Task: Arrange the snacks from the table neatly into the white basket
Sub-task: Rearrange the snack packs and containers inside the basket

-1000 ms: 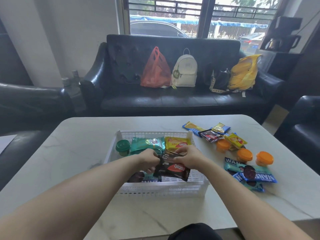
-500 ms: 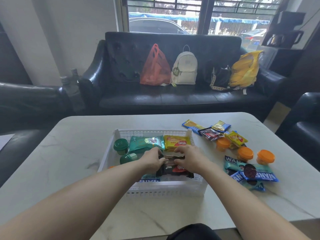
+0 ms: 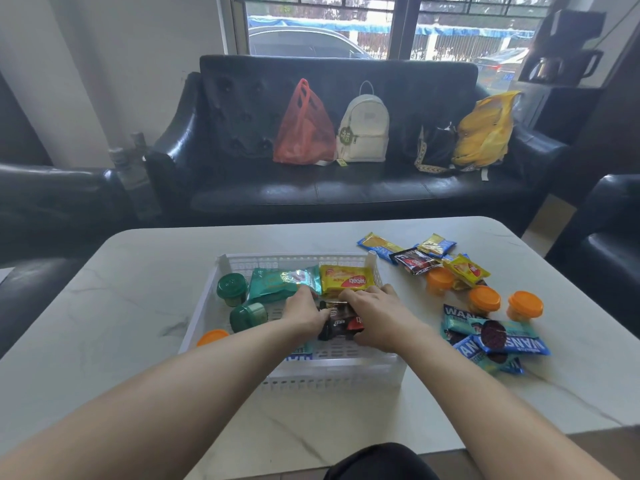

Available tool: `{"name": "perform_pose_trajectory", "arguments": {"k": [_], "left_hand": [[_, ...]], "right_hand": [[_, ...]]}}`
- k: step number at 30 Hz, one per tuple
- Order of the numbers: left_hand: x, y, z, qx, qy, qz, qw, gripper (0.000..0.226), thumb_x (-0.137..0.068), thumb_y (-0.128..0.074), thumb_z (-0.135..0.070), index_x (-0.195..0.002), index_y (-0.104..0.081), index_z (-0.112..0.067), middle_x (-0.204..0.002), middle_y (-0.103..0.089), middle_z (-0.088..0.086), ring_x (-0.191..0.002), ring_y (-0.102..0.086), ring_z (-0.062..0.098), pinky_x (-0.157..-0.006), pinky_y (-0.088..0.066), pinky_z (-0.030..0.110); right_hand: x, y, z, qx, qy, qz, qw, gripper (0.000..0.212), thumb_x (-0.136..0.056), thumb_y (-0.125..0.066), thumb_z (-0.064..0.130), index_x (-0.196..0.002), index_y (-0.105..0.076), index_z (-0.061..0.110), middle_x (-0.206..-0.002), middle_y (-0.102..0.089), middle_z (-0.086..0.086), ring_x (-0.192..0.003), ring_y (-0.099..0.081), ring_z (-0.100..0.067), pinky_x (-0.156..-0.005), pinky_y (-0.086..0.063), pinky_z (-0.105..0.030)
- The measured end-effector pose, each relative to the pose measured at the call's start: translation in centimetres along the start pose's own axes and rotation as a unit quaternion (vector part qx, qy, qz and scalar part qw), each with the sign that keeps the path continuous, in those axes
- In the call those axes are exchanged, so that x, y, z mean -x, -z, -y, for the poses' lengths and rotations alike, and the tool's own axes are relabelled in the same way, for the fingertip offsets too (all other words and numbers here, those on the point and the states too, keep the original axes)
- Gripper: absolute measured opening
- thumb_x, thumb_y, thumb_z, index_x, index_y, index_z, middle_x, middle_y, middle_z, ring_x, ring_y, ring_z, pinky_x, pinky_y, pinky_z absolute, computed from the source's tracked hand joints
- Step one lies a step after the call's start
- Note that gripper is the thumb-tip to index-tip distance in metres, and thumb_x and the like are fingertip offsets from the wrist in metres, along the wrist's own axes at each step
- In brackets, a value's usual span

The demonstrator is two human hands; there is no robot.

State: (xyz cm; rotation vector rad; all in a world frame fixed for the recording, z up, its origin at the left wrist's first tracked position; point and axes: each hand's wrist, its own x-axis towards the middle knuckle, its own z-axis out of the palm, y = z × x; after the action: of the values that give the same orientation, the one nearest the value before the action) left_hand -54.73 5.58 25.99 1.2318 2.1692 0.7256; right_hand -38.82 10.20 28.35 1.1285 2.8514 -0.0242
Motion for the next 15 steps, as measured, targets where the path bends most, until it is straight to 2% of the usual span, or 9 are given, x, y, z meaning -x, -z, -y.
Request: {"name": "perform_pose_trajectory", "arguments": {"k": [3, 7, 13, 15], "left_hand": [[0.0, -0.3, -0.4, 0.032, 0.010, 0.003, 0.999, 0.036, -0.090, -0.069, -0.015, -0.123, -0.053, -0.012, -0.119, -0.063, 0.007, -0.107, -0.060, 0.022, -0.092, -0.052, 0.034], [-0.2, -0.3, -0.4, 0.048, 0.010, -0.007, 0.999, 0.035, -0.088, -0.068, -0.009, -0.120, -0.055, -0.014, -0.112, -0.065, 0.008, -0.104, -0.062, 0.024, -0.092, -0.055, 0.040], [-0.8, 0.2, 0.3, 0.022, 0.013, -0.026, 0.999, 0.018, -0.094, -0.059, -0.010, -0.110, -0.067, -0.011, -0.108, -0.069, 0.006, -0.098, -0.064, 0.021, -0.087, -0.053, 0.030], [-1.1, 0.9, 0.7, -0.001, 0.028, -0.037, 0.999, 0.018, -0.098, -0.054, -0.012, -0.107, -0.069, -0.007, -0.106, -0.069, 0.009, -0.094, -0.065, 0.023, -0.085, -0.055, 0.033]], "right_hand": [[0.1, -0.4, -0.4, 0.008, -0.004, -0.013, 1.000, 0.054, -0.074, -0.073, 0.031, -0.119, -0.044, 0.023, -0.119, -0.061, 0.001, -0.113, -0.050, -0.026, -0.095, -0.033, -0.040], [-0.1, -1.0, -0.6, 0.043, -0.001, -0.045, 0.998, 0.059, -0.075, -0.074, 0.034, -0.127, -0.047, 0.024, -0.125, -0.051, -0.003, -0.116, -0.048, -0.027, -0.096, -0.036, -0.040], [-0.7, -1.7, -0.3, 0.059, -0.023, -0.071, 0.996, 0.056, -0.080, -0.072, 0.019, -0.130, -0.049, 0.025, -0.127, -0.053, -0.003, -0.115, -0.051, -0.027, -0.094, -0.040, -0.037], [-0.9, -1.7, -0.2, 0.056, -0.028, -0.078, 0.995, 0.055, -0.080, -0.071, 0.016, -0.130, -0.050, 0.025, -0.126, -0.054, -0.003, -0.113, -0.052, -0.027, -0.093, -0.041, -0.037]]}}
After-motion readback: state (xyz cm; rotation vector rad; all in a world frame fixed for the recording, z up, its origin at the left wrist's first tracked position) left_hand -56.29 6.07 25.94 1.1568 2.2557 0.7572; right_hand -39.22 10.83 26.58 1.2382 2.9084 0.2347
